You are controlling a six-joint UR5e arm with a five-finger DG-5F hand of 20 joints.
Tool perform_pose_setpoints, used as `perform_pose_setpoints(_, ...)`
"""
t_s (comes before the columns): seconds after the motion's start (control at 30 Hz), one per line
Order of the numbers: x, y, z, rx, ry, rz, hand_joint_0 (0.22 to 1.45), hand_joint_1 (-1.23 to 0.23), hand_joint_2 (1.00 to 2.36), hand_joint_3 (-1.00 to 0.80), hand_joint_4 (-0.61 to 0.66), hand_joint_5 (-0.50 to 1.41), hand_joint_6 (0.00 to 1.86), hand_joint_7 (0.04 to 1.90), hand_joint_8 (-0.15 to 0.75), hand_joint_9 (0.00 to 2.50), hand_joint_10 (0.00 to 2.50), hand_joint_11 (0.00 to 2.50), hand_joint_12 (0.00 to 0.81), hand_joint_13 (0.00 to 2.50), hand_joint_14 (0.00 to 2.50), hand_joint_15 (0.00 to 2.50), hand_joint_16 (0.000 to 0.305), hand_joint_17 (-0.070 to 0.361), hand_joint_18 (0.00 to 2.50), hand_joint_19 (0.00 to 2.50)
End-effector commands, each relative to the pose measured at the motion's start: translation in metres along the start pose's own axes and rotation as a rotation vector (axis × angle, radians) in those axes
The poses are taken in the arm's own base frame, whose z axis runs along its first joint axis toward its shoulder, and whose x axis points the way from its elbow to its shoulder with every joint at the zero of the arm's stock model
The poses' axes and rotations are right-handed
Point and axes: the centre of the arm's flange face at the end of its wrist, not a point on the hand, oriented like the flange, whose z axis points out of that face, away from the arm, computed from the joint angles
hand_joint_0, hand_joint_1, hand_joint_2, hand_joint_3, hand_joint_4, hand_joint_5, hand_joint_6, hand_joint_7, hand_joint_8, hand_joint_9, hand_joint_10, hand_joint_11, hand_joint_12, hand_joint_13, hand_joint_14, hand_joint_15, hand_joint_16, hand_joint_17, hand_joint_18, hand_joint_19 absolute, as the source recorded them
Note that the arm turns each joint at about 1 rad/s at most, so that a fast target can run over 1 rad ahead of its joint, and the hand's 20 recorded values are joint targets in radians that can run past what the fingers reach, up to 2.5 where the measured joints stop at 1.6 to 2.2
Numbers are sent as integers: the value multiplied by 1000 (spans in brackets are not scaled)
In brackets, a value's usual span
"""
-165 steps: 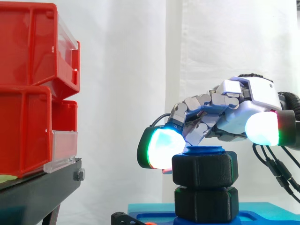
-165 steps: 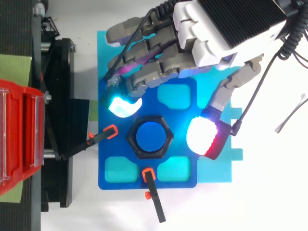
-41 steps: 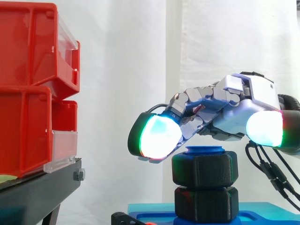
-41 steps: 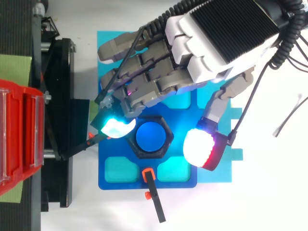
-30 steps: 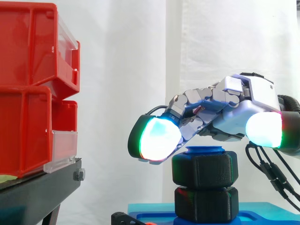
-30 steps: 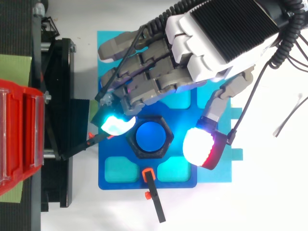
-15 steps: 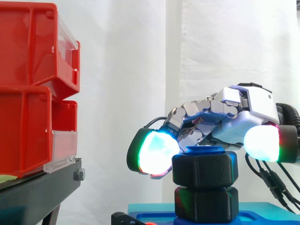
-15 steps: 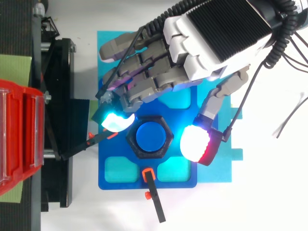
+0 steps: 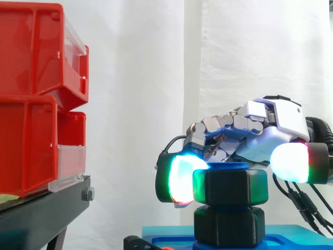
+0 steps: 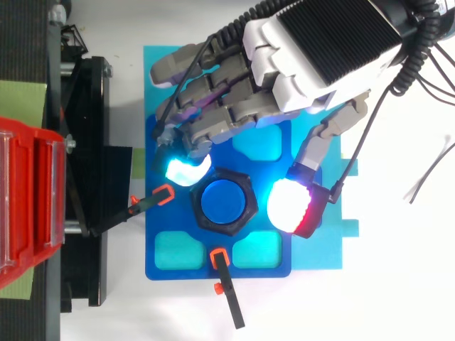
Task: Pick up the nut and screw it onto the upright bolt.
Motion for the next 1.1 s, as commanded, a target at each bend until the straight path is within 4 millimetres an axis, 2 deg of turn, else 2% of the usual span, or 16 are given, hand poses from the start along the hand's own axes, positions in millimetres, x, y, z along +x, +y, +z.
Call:
perform_pose_setpoints(0.0,-2,-1,-1,1,-1,-2,480,-394,1000,-500,302,-54,505,1092,334,821,0,0,402,650,0,0,63,142,359,0)
perform_pose_setpoints(0.37,-7,-8,-11,6,-4,-12,485,-389,1000,-500,270,-10,505,1362,340,901,0,0,398,686,0,0,62,140,427,0)
perform_pose_setpoints(0.67,-10,-12,-17,0,-7,-21,487,-385,1000,-500,224,28,503,1463,338,993,0,0,394,735,0,0,61,137,496,0)
perform_pose_setpoints(0.93,-13,-16,-21,0,-11,-27,489,-384,1000,-500,206,54,503,1457,307,1157,0,0,373,804,0,0,60,134,587,0)
perform_pose_setpoints(1.07,-21,-16,-18,-11,-18,-36,490,-384,1000,-500,263,8,506,1278,322,1137,0,0,380,799,0,0,60,135,578,0)
